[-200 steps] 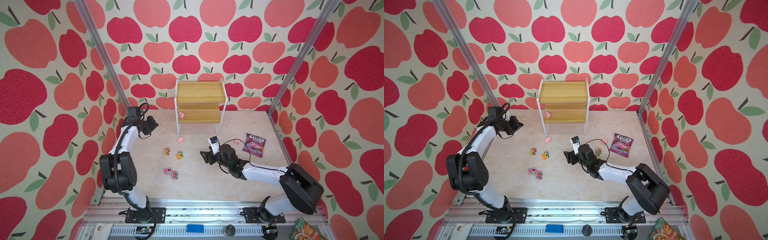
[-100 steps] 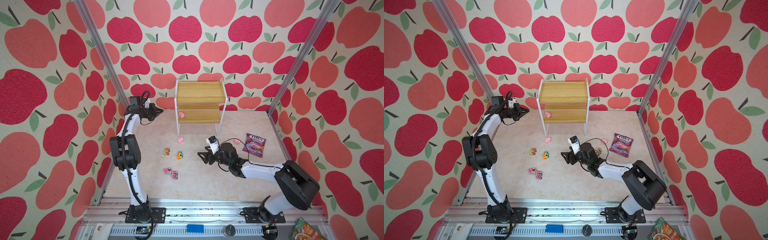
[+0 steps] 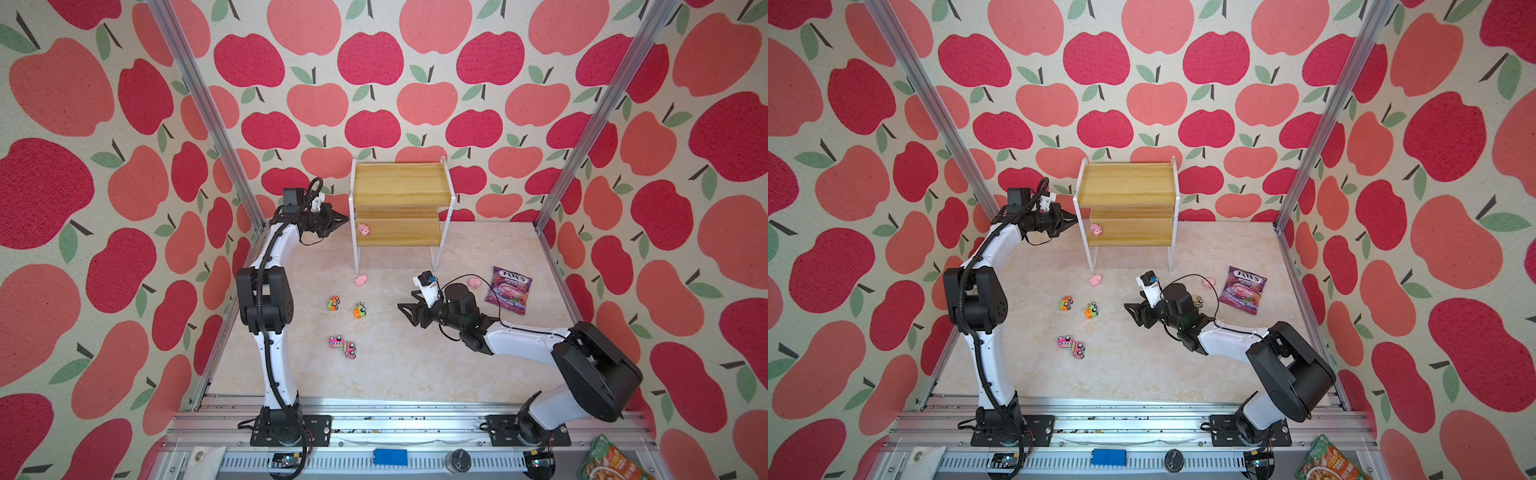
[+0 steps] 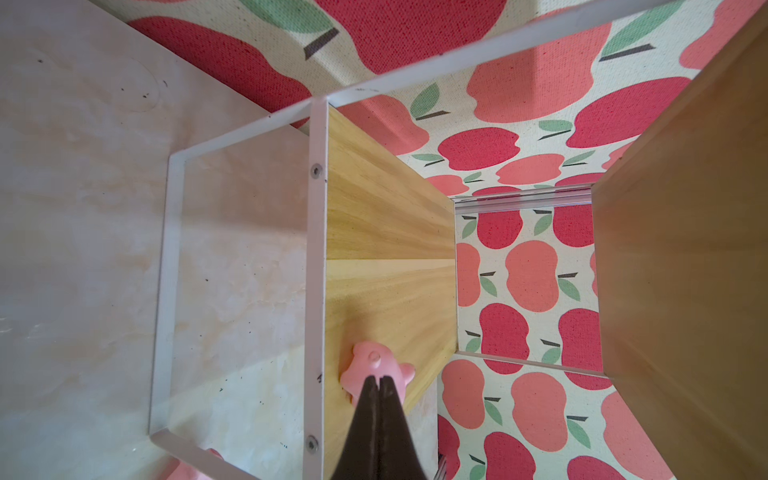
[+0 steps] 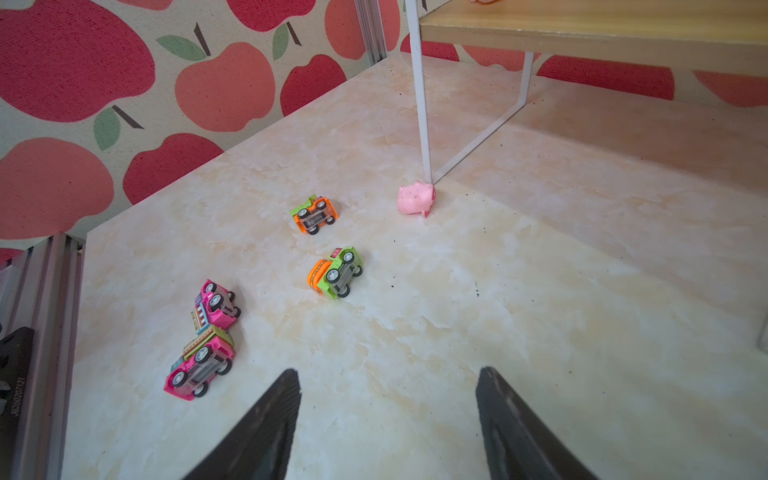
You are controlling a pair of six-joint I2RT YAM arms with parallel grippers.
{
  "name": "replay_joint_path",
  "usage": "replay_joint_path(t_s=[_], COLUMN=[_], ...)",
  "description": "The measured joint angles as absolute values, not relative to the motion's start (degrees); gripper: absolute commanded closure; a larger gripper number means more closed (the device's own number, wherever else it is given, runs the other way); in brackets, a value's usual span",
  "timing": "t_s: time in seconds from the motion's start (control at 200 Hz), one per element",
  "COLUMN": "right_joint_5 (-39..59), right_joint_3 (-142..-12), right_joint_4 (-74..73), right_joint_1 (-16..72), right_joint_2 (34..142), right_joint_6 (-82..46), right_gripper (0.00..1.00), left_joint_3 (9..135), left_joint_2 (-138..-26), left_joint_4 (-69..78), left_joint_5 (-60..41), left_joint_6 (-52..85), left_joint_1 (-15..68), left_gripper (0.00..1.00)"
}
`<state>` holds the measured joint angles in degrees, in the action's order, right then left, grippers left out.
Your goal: Place and organize the plastic toys onto the shelf
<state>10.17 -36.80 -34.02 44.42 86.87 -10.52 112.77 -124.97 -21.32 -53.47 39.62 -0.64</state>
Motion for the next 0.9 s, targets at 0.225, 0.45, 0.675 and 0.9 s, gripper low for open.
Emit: replay_joint_path(t_s=[0.225, 0.45, 0.675, 0.9], right_joint_5=[10.11, 9.93, 9.89, 9.72], right_joint_3=[-36.77, -36.07, -35.66, -35.59], right_joint_4=[-34.04, -34.24, -34.74, -35.11], right_joint_1=[44.16, 43.83, 43.46, 43.35], right_joint_2=[86.35, 86.26, 86.26, 86.26], right_joint_6=[-10.52, -10.52, -10.57, -10.59], right_gripper=[0.30, 0.30, 0.31, 0.31], left_joint_3=[112.77, 112.77, 112.99, 113.34], left_joint_2=[-125.93, -128.05, -128.70, -129.16], left_joint_4=[-21.63, -22.48, -22.48, -22.09], left_joint_5=[-53.41, -53.43, -53.60, -53.89], left_joint_6=[39.55, 39.57, 39.57, 39.59], left_joint_1=[0.60, 1.43, 2.04, 2.92], left_gripper=[1.00, 1.00, 1.00, 1.00])
